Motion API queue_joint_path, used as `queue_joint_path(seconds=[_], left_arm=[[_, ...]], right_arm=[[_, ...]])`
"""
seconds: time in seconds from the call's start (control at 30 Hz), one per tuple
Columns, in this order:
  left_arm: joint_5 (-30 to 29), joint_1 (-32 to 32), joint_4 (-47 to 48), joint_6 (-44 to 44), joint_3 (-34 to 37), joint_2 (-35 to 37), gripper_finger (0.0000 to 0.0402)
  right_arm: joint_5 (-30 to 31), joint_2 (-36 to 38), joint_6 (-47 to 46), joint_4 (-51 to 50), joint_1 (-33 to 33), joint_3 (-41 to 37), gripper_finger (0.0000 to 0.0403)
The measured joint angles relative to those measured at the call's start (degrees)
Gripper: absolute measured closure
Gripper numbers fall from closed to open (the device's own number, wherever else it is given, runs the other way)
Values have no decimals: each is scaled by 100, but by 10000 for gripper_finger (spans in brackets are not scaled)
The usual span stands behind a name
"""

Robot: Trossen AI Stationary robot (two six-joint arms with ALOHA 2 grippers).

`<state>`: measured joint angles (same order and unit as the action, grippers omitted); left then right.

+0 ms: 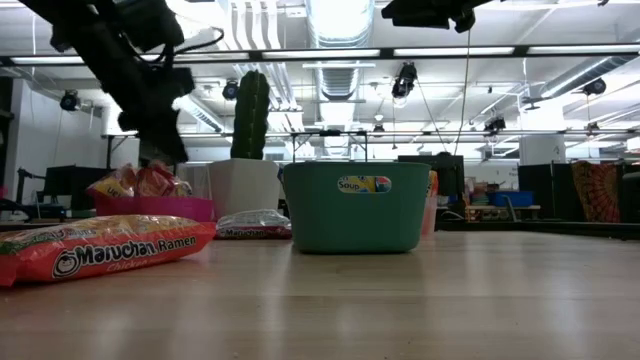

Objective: Sort Maruchan noodles
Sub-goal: Put the red noodle pack into the pink bin

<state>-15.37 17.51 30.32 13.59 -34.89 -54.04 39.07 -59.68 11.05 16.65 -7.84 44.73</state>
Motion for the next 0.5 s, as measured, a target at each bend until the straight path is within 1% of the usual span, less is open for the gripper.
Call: queue_joint_path(seconds=[0.07, 0.17, 0.23, 0.3, 0.37, 0.5], left_arm=[[140, -244, -759, -288, 175, -89, 390], [62, -454, -2061, -599, 482, -326, 390], [44, -482, -2638, -805, 612, -536, 388], [36, -480, -2958, -870, 681, -730, 381], [33, -474, -3078, -875, 713, -928, 366], [33, -478, -3514, -866, 725, -1364, 318]], right_arm=[[0, 0, 5, -5, 0, 0, 209], [0, 0, 38, -5, 0, 0, 209], [0, 0, 46, -4, 0, 0, 209], [0, 0, 46, -3, 0, 0, 209], [0, 0, 46, -3, 0, 0, 209], [-2, 0, 55, -3, 0, 0, 209]])
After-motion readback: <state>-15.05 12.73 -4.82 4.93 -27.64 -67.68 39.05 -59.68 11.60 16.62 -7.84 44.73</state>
